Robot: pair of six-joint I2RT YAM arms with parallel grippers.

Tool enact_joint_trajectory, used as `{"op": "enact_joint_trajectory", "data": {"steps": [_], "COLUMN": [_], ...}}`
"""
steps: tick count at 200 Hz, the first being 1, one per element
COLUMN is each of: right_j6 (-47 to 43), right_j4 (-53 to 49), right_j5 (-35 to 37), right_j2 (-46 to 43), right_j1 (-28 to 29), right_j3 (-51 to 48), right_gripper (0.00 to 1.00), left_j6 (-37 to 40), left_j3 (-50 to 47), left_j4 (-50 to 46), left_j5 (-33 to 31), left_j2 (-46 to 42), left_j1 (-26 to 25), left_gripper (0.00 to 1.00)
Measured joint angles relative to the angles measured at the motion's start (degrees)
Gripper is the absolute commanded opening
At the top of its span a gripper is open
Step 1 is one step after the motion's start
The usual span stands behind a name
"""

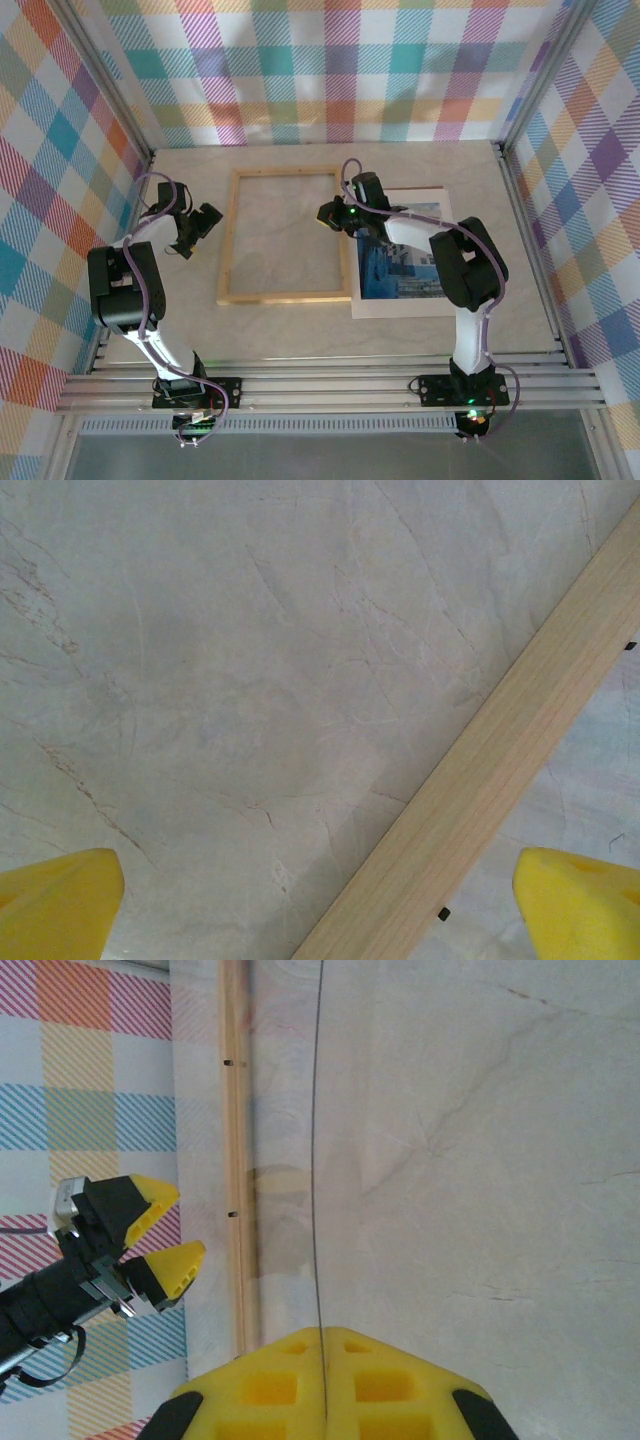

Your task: Put the photo into the frame

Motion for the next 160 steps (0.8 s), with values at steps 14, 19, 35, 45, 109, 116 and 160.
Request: {"op": "enact_joint_trajectory", "data": {"steps": [14, 19, 35, 45, 109, 116, 160], "right_j6": [0.7, 0.9, 1.8, 2.2, 3.5, 3.5, 3.3], "right_j4": [0.5, 0.6, 1.4, 1.6, 2.4, 2.3, 2.1], "right_j5": [0.4, 0.5, 0.9, 1.3, 2.9, 3.0, 3.5], "right_j2": [0.0, 0.0, 0.0, 0.0, 0.0, 0.0, 0.0], "right_j1": [0.3, 0.3, 0.4, 0.5, 0.7, 0.7, 0.9], "right_j3": [0.0, -0.1, -0.5, -0.8, -1.8, -1.8, -1.8], "right_gripper": [0.02, 0.02, 0.02, 0.03, 0.25, 0.25, 0.26], "left_j6": [0.0, 0.0, 0.0, 0.0, 0.0, 0.0, 0.0], "left_j3": [0.0, 0.0, 0.0, 0.0, 0.0, 0.0, 0.0], "left_j4": [0.0, 0.0, 0.0, 0.0, 0.9, 1.0, 1.0], "left_j5": [0.0, 0.0, 0.0, 0.0, 0.0, 0.0, 0.0], "left_j2": [0.1, 0.2, 0.2, 0.2, 0.2, 0.2, 0.2], "left_j1": [0.0, 0.0, 0.0, -0.1, -0.1, -0.1, -0.1], "left_gripper": [1.0, 1.0, 1.0, 1.0, 1.0, 1.0, 1.0]}}
